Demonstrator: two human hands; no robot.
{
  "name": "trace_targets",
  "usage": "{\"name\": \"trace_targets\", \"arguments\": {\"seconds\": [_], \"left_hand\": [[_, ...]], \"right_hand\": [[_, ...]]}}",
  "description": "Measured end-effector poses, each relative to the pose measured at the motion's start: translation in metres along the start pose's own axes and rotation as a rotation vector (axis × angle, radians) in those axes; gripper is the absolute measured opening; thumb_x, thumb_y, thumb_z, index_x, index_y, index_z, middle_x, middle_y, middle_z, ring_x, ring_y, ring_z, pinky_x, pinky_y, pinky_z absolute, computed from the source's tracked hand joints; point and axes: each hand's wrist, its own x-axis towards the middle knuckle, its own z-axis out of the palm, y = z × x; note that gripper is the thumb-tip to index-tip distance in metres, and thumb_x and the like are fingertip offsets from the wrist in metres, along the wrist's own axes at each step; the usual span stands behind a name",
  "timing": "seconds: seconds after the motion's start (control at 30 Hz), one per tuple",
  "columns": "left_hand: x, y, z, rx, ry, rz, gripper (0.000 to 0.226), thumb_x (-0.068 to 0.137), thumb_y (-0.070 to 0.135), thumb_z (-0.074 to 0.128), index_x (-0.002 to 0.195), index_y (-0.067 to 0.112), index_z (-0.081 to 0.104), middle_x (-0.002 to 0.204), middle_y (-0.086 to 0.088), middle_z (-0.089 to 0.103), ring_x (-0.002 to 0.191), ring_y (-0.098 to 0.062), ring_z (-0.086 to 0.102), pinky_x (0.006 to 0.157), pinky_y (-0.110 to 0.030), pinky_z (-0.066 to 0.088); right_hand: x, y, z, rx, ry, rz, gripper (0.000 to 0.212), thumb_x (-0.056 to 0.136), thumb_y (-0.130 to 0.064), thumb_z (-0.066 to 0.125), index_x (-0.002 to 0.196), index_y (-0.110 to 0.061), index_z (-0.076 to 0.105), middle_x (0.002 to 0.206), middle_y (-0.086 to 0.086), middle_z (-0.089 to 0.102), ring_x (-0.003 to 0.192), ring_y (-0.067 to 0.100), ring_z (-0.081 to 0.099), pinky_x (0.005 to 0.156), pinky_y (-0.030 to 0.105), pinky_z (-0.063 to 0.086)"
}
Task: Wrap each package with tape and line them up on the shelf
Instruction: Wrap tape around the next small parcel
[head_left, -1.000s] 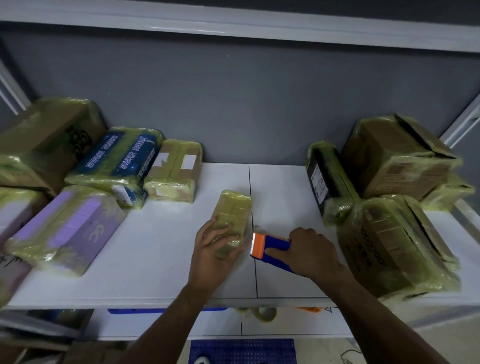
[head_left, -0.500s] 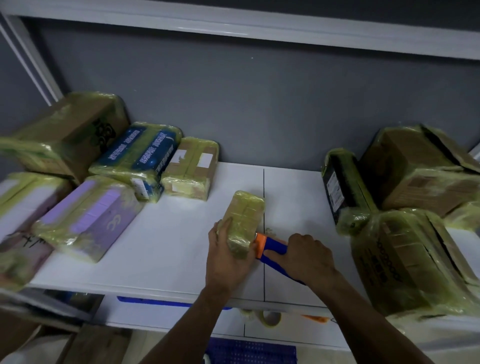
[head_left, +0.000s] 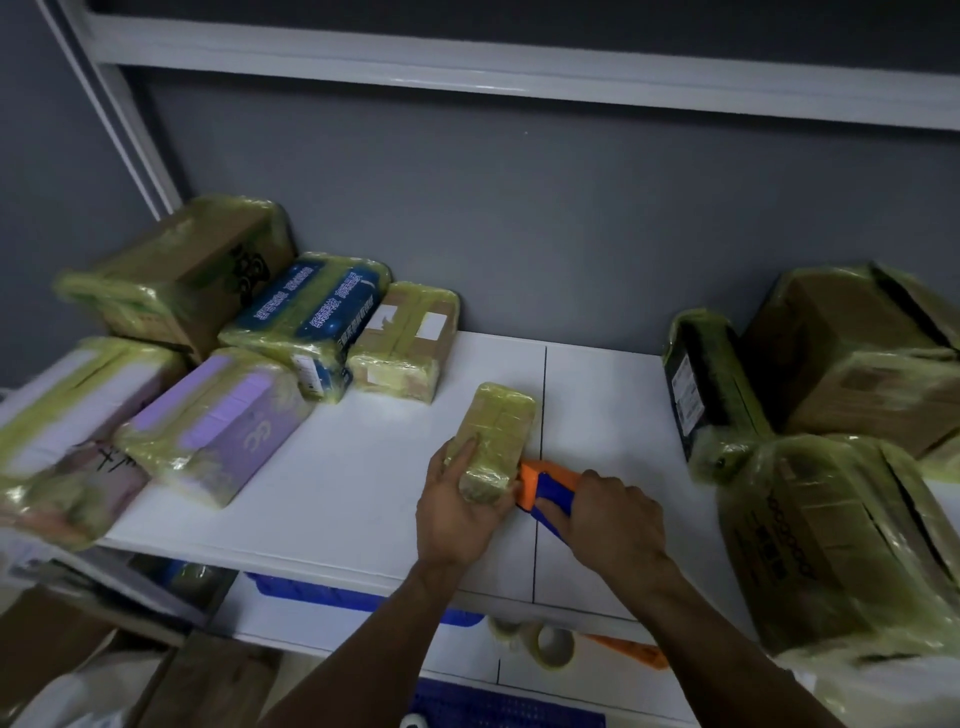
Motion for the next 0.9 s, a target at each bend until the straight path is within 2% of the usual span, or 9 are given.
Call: {"name": "trace_targets", "arguments": {"seconds": [0.1,0.23,0.4,0.53,0.63,0.7,0.77,0.83,0.9], "left_hand": [[-0.003,0.005,0.003,-0.013,0.018,-0.028,0.090,0.064,0.070,0.079,0.143,0.043,0.043,0.141,0.014,0.045,0.121,-0.003,0.050,0.090,-0.007,0.039],[-0.011,0.010,0.002,-0.009,0.068,-0.036,0.090,0.062,0.063,0.083,0.142,0.040,0.049,0.138,0.014,0.049,0.118,0.001,0.051,0.089,-0.005,0.037],[-0.035,0.018,0.006,-0.039,0.142,-0.050,0.086,0.060,0.061,0.082,0.138,0.038,0.054,0.128,0.016,0.054,0.115,0.002,0.054,0.093,-0.016,0.049],[-0.046,0.020,0.003,-0.002,0.183,-0.053,0.074,0.065,0.058,0.074,0.132,0.035,0.054,0.141,0.012,0.037,0.128,-0.006,0.046,0.098,-0.008,0.041],[-0.047,0.033,-0.003,0.215,0.122,-0.091,0.085,0.066,0.067,0.065,0.141,0.029,0.050,0.146,0.013,0.028,0.135,-0.019,0.036,0.103,-0.032,0.046],[-0.047,0.043,-0.005,0.315,0.065,-0.113,0.096,0.063,0.080,0.062,0.144,0.031,0.046,0.145,0.008,0.035,0.129,-0.018,0.044,0.101,-0.037,0.049],[-0.050,0.049,-0.002,0.335,0.053,-0.108,0.103,0.060,0.083,0.063,0.145,0.027,0.046,0.146,0.004,0.038,0.124,-0.017,0.050,0.101,-0.028,0.046],[-0.055,0.049,0.001,0.291,0.030,-0.064,0.101,0.063,0.071,0.072,0.145,0.019,0.047,0.147,-0.002,0.038,0.125,-0.018,0.050,0.102,-0.012,0.036],[-0.054,0.047,0.001,0.253,-0.043,-0.026,0.097,0.070,0.053,0.082,0.148,0.013,0.042,0.150,-0.007,0.036,0.133,-0.020,0.042,0.113,-0.017,0.032]], "right_hand": [[0.000,0.006,-0.001,0.010,-0.016,-0.006,0.064,0.091,-0.082,0.038,0.099,-0.022,0.056,0.097,-0.001,0.068,0.087,0.018,0.067,0.064,0.029,0.041],[-0.004,0.010,-0.002,0.021,-0.002,-0.014,0.061,0.091,-0.082,0.039,0.097,-0.023,0.054,0.103,-0.001,0.069,0.094,0.020,0.068,0.066,0.031,0.039],[-0.001,0.043,-0.001,0.161,-0.017,0.044,0.065,0.092,-0.079,0.042,0.102,-0.019,0.062,0.106,0.005,0.069,0.095,0.025,0.069,0.075,0.033,0.053],[-0.002,0.072,0.004,0.318,0.016,0.082,0.068,0.088,-0.083,0.043,0.088,-0.017,0.059,0.093,0.007,0.069,0.086,0.029,0.068,0.070,0.034,0.053],[-0.006,0.089,0.007,0.528,-0.011,0.115,0.067,0.088,-0.081,0.045,0.077,-0.016,0.056,0.079,0.007,0.065,0.075,0.030,0.066,0.070,0.041,0.058],[-0.008,0.096,0.011,0.638,-0.005,0.151,0.069,0.088,-0.080,0.047,0.072,-0.014,0.055,0.073,0.007,0.063,0.070,0.030,0.064,0.066,0.039,0.054],[-0.012,0.104,0.015,0.737,0.014,0.173,0.069,0.089,-0.078,0.049,0.068,-0.012,0.054,0.066,0.006,0.060,0.064,0.026,0.061,0.056,0.035,0.046],[-0.017,0.108,0.020,0.810,-0.003,0.181,0.068,0.090,-0.077,0.050,0.069,-0.012,0.054,0.065,0.004,0.060,0.060,0.023,0.061,0.052,0.031,0.040],[-0.020,0.111,0.027,0.872,-0.030,0.184,0.065,0.091,-0.075,0.051,0.071,-0.013,0.053,0.066,0.002,0.061,0.058,0.020,0.061,0.052,0.028,0.038]]}}
